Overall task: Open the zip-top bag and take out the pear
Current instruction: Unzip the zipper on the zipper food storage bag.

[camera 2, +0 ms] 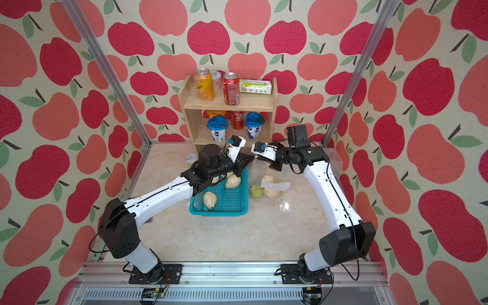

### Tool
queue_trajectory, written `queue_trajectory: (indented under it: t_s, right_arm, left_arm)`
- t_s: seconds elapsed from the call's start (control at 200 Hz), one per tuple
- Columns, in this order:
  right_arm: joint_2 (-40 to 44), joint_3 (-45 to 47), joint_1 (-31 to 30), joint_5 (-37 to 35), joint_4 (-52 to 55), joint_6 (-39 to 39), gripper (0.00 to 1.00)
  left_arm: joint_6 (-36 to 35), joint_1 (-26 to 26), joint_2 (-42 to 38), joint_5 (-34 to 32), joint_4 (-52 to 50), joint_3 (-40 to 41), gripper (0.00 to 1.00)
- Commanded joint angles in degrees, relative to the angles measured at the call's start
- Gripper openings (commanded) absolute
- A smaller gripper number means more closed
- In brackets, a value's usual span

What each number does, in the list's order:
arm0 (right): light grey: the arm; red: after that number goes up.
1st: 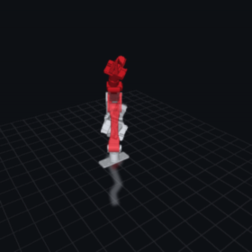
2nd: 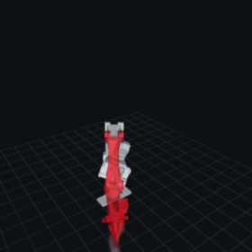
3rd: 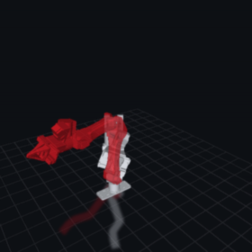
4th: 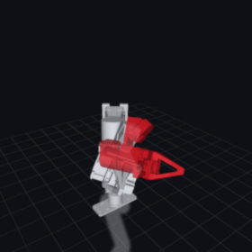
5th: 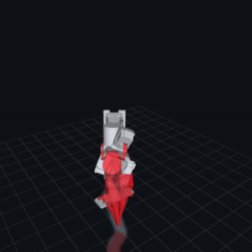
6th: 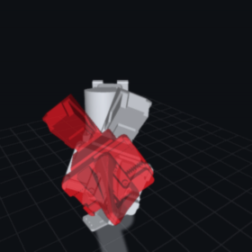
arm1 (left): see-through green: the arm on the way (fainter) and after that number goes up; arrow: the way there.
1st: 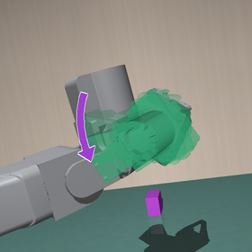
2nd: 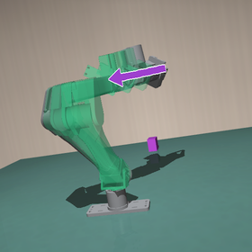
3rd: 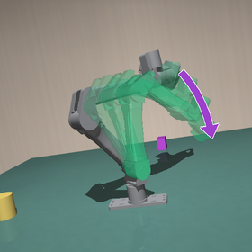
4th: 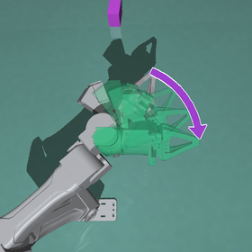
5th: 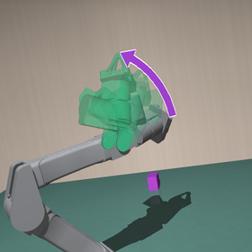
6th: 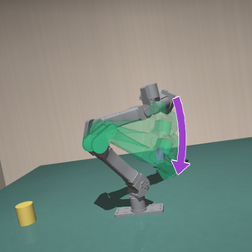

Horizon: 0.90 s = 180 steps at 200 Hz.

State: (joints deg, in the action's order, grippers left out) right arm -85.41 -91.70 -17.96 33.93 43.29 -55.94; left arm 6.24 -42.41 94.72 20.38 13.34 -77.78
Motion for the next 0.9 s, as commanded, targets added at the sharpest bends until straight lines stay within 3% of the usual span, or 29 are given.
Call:
queue_trajectory:
  t_s: [0.0,0.16,0.365,0.55,0.655,0.705,0.82,0.896]
  right_arm:
    - [1.71,1.61,3.77,-4.29,-3.83,10.95,0.00]
    - [6.23,8.00,9.20,-8.23,-11.38,24.02,0.00]
    - [12.50,14.73,18.50,-21.80,-14.76,37.17,0.00]
    - [18.53,21.61,26.38,-26.46,-17.60,43.97,0.00]
    - [20.60,23.98,27.52,-24.62,-18.51,44.43,0.01]
    - [20.63,23.80,27.39,-20.66,-17.57,43.64,0.12]
    - [21.47,22.60,23.98,-14.37,-15.26,40.93,0.63]
    - [22.82,22.20,21.71,-10.96,-14.73,39.42,0.73]
  left_arm:
    - [5.35,2.73,2.14,-4.63,-6.43,-5.98,0.00]
    - [7.12,4.92,1.44,-8.01,-5.39,-5.59,0.00]
    - [6.78,6.31,1.10,-13.39,-7.86,-6.42,0.00]
    - [6.24,6.88,1.65,-13.97,-7.89,-6.64,0.00]
    - [5.84,6.59,3.15,-12.15,-8.00,-8.12,0.00]
    - [5.04,6.17,4.01,-10.67,-7.85,-8.84,0.00]
    - [2.71,4.80,4.59,-5.69,-4.31,-7.99,0.00]
    - [-0.25,3.69,4.51,-2.70,-2.77,-7.35,0.00]
